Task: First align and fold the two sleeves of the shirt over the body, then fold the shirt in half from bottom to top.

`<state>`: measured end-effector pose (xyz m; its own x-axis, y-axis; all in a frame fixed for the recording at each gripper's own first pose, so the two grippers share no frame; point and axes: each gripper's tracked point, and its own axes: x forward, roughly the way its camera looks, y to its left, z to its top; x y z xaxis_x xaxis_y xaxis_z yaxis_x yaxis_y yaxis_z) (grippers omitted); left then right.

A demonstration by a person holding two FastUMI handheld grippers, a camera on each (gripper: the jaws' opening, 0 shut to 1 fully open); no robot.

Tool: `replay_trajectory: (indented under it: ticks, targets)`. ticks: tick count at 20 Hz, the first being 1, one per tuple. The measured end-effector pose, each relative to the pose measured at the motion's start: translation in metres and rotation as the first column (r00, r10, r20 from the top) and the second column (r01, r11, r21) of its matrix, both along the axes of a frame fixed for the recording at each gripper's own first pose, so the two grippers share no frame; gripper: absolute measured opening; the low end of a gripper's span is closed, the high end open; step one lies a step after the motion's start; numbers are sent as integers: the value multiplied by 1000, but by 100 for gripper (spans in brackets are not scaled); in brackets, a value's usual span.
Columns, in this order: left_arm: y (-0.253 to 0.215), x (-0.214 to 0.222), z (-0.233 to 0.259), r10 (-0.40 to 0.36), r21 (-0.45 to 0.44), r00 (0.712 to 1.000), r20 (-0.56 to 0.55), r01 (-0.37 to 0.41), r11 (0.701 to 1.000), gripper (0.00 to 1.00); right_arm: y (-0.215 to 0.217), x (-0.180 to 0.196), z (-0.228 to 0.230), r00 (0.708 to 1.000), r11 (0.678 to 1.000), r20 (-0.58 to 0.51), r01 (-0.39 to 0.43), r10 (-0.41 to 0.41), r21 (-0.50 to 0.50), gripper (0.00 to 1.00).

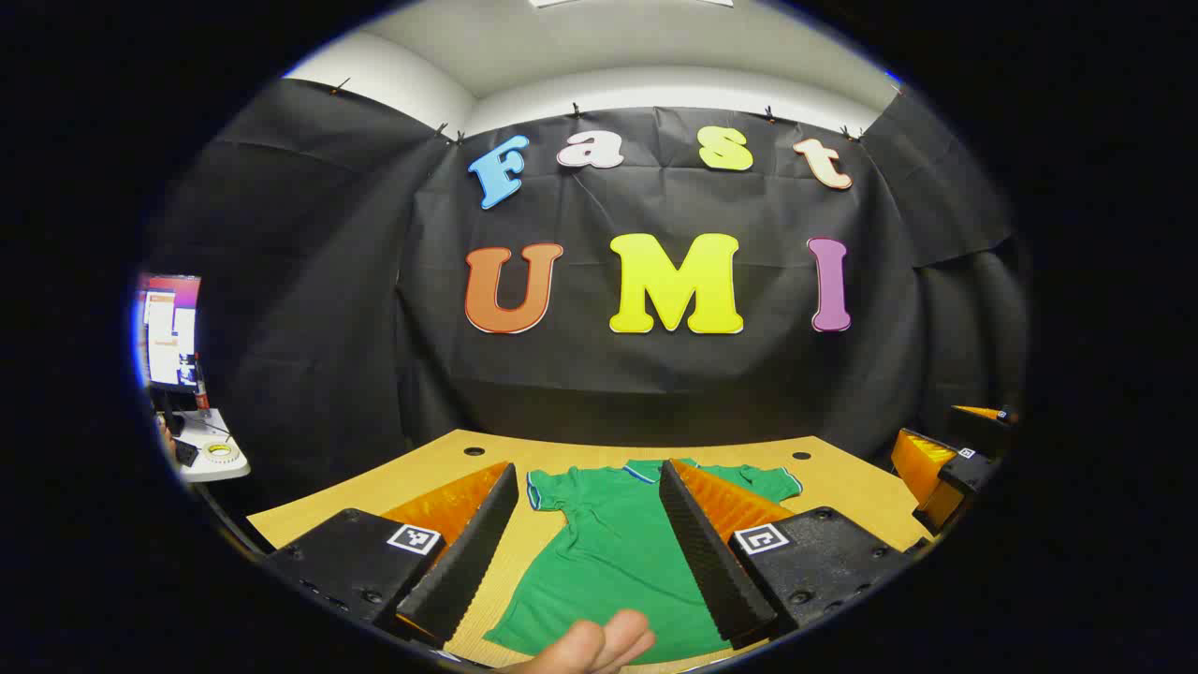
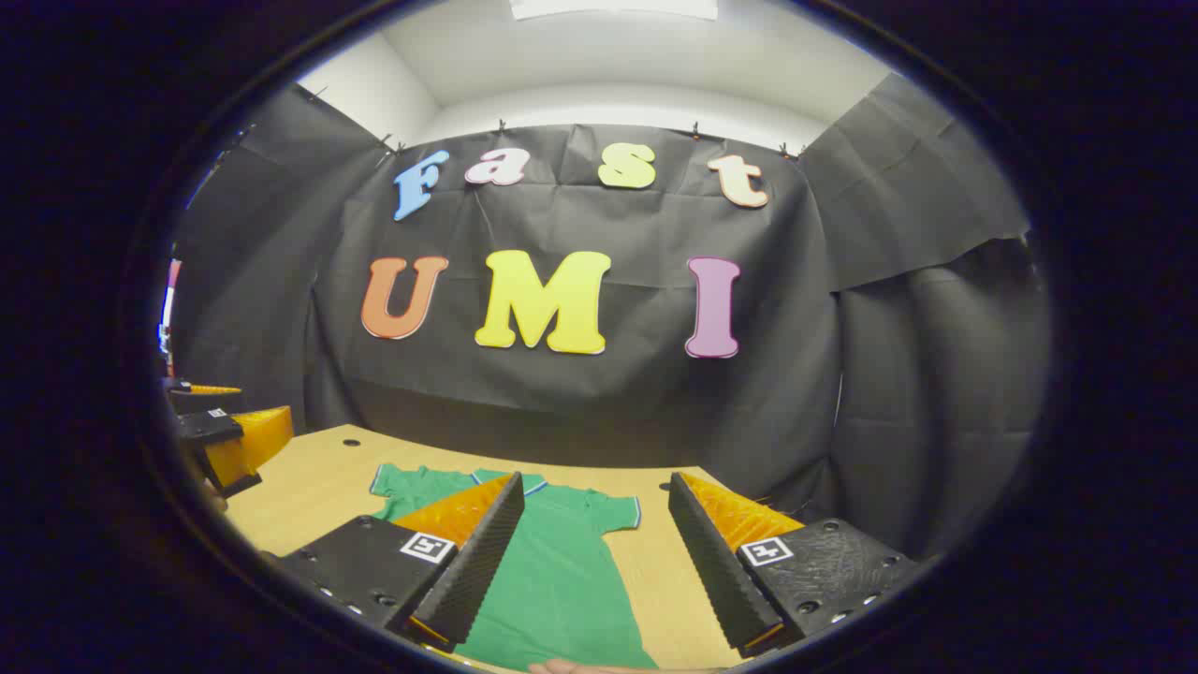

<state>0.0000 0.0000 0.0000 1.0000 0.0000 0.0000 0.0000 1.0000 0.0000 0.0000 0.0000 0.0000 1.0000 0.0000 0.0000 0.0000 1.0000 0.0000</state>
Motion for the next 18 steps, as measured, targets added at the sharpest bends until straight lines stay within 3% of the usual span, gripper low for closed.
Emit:
replay_trajectory:
  ticks: [3, 4, 5, 18]
  targets:
    - [-4, 2, -7, -5, -4, 1000, -24, 5, 1000, 98, -1, 3, -6, 1000, 999, -9, 4, -4, -35, 95]
    - [-6, 2, -11, -8, -7, 999, -36, 8, 1000, 89, -3, 3, -8, 1000, 999, -13, 8, -9, -41, 97]
    - [-8, 4, -13, -16, -12, 999, -42, 16, 1000, 98, -3, 2, -8, 1000, 999, -10, 4, -5, -41, 95]
    - [-33, 8, -33, -52, 1, 994, -95, 52, 999, 98, -23, 9, -16, 1000, 999, -9, 27, -28, -19, 97]
